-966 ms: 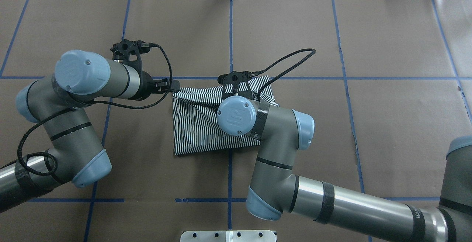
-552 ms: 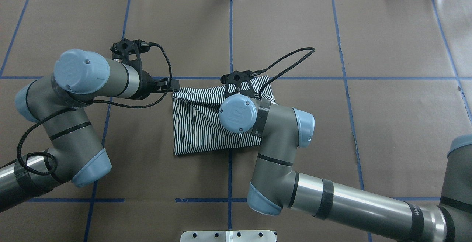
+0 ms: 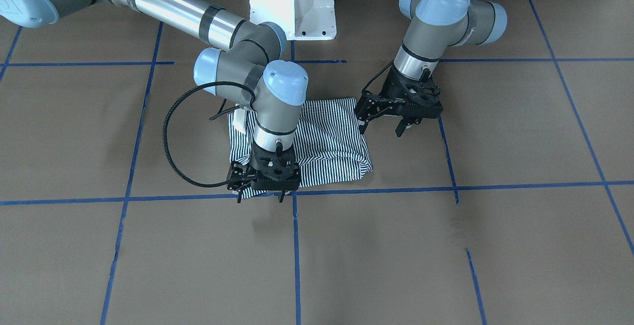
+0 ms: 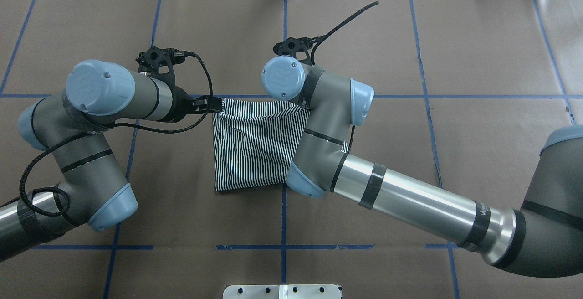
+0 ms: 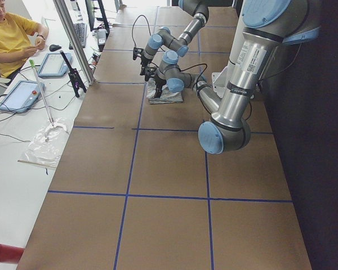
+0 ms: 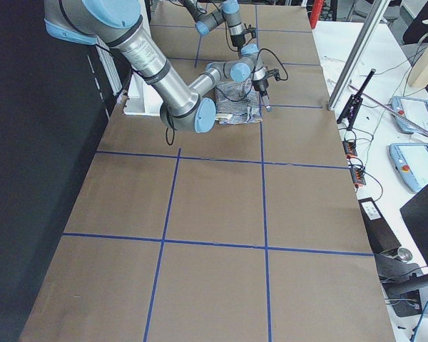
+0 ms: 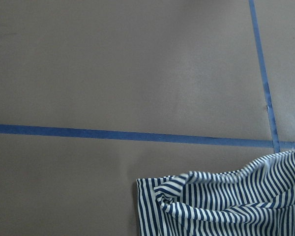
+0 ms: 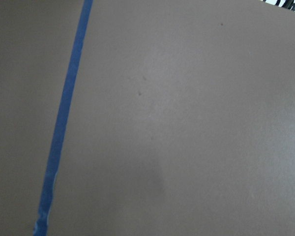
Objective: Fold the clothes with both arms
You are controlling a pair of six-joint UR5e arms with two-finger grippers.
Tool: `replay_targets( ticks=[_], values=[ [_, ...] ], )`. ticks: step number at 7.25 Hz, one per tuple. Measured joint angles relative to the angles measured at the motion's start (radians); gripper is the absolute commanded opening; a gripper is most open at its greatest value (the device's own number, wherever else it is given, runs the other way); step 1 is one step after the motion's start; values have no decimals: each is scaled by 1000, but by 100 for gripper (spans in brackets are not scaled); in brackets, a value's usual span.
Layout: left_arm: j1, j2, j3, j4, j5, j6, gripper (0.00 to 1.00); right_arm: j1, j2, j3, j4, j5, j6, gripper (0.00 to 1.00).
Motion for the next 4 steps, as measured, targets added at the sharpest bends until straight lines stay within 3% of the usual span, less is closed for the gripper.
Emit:
replay_targets(
  ticks=[2, 4],
  values=[
    [5, -5, 4, 10, -1, -1, 100, 79, 26, -4, 21, 140, -32, 100],
    [15, -44, 50, 41, 1, -13, 100, 97, 11, 18, 72, 188, -39, 100]
  ],
)
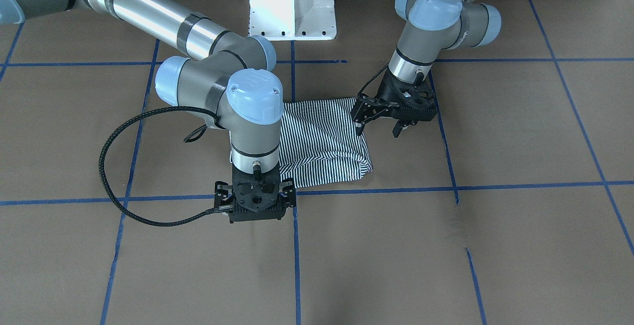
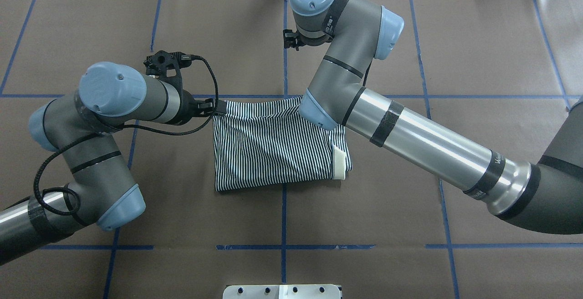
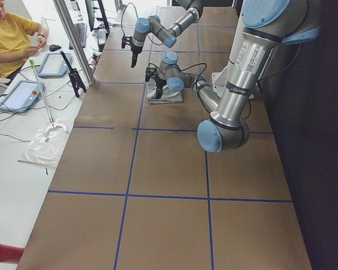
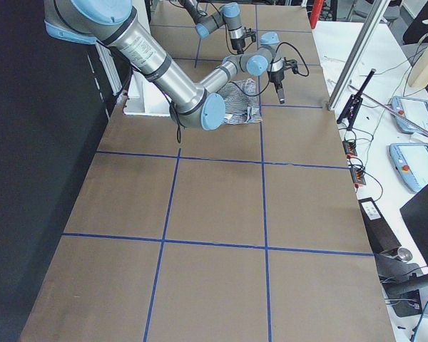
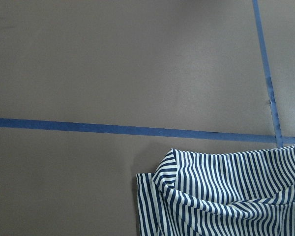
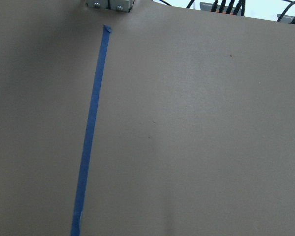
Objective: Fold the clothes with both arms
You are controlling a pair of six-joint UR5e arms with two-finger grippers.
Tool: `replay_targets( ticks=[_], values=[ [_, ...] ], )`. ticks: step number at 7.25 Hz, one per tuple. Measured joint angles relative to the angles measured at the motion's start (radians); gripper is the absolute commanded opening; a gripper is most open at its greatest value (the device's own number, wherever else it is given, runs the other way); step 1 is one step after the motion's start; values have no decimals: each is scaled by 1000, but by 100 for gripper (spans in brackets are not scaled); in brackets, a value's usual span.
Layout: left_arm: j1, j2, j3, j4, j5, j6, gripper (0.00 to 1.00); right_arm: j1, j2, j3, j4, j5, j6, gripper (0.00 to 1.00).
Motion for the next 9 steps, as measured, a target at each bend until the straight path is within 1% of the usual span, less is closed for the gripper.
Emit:
replay_targets(
  ticks=[2, 3, 5, 6, 7, 9],
  values=[
    [3, -40, 42, 24, -1, -15, 100, -30, -78, 116, -1, -9, 23, 100],
    [3, -44, 46, 25, -2, -14, 100, -65, -108, 168, -33, -49, 35, 100],
    [3, -43, 42, 25, -3, -11, 100, -159, -162, 259, -135, -165, 42, 100],
    [3, -42, 41, 24, -3, -11, 100, -189, -198, 293, -157, -208, 39, 100],
    [3, -42, 40, 24, -3, -10, 100, -204, -222, 303, -167, -234, 27, 100],
    [3, -43, 36, 25, -4, -10, 100, -194, -237, 259, -164, -284, -46, 100]
  ],
)
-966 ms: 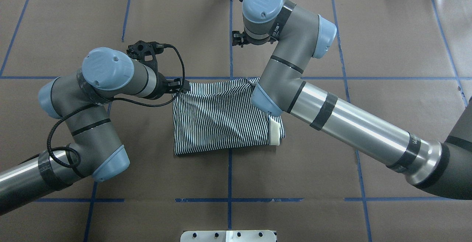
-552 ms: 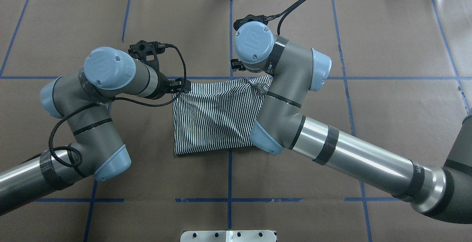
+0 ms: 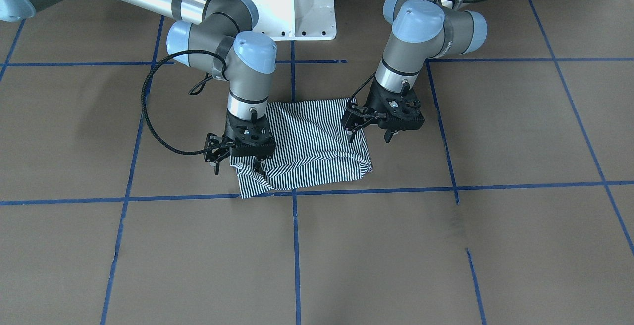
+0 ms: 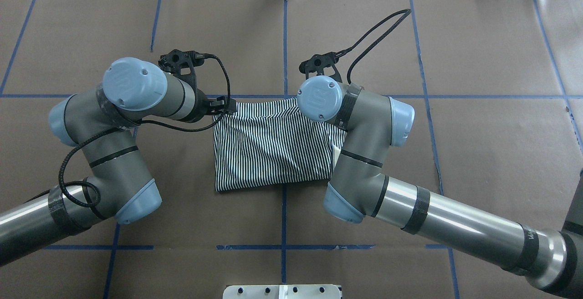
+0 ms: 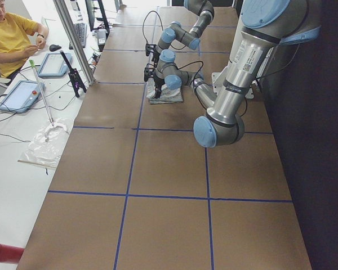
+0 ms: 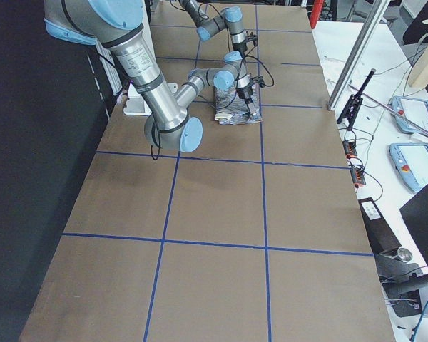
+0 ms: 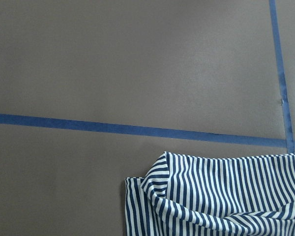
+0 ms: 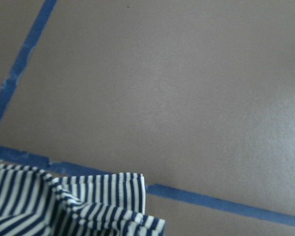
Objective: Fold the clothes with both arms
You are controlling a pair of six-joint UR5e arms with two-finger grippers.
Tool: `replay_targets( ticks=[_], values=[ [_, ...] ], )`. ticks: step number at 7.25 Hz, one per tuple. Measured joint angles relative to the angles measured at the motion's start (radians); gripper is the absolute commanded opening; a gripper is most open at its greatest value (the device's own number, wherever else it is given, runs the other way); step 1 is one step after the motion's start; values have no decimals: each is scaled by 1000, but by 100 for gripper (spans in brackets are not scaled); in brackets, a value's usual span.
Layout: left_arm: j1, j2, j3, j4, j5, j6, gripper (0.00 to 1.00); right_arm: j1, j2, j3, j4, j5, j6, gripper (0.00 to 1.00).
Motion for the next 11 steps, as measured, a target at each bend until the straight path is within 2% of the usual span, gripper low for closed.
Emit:
replay_targets(
  ticks=[3, 4, 6, 8, 11],
  values=[
    [-2, 1, -4, 0, -1, 0, 100, 83, 7, -93, 70, 1, -58, 100],
    [-2, 3, -9, 1, -1, 0, 100, 103, 11, -101, 123, 52, -60, 100],
    [-4, 11, -41, 5, -2, 1, 100, 166, 12, -83, 200, 243, -60, 100],
    [-9, 69, -157, 60, -3, 54, 100, 251, -52, 13, 190, 406, -73, 100],
    [-58, 191, -414, 276, -26, 242, 100, 380, -261, 289, 50, 550, -263, 100]
  ],
)
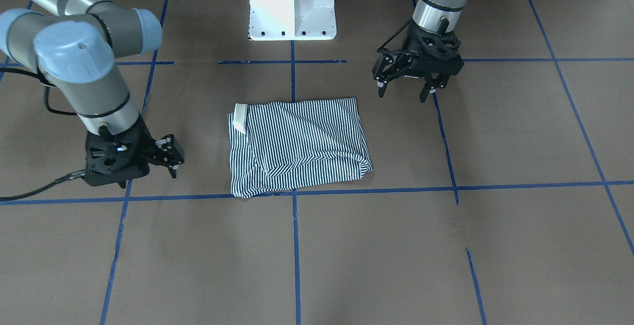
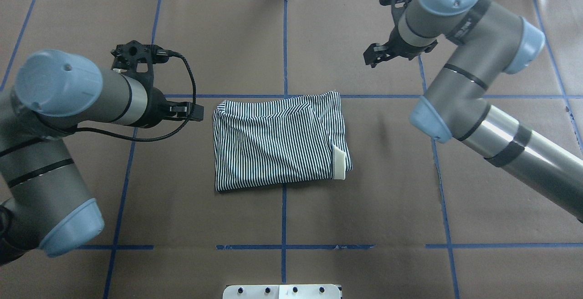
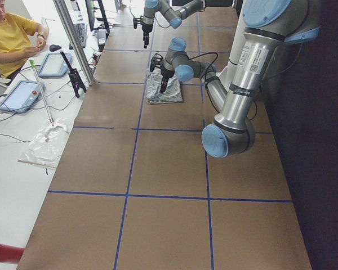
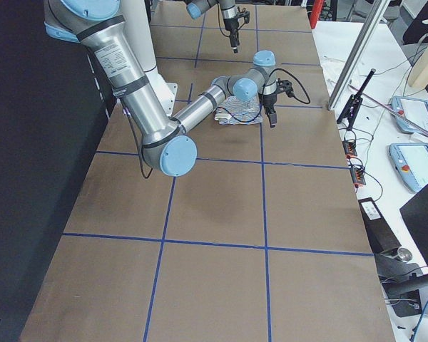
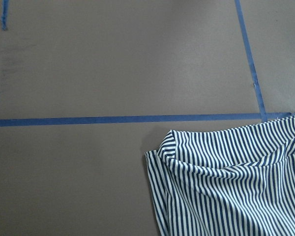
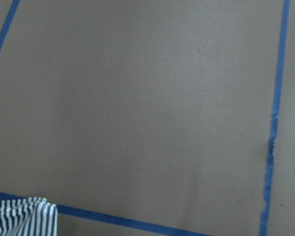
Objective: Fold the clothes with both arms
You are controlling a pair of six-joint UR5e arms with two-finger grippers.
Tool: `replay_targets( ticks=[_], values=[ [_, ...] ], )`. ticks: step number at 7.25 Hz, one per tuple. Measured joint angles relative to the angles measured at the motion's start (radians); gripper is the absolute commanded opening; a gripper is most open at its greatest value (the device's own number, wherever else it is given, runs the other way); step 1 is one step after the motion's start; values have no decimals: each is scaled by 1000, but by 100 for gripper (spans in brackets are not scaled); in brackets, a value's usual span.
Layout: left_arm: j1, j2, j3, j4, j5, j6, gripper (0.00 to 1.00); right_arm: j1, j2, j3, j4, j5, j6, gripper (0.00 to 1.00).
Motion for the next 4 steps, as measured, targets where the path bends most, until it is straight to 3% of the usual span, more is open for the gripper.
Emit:
replay_targets(
  ticks=[2, 4],
  values=[
    [-127, 150, -99, 37, -59, 238, 100, 138, -188, 122, -39, 102, -206, 100],
    [-376, 294, -105, 44, -180, 598, 100, 299, -365, 152, -44, 188, -425, 100]
  ],
)
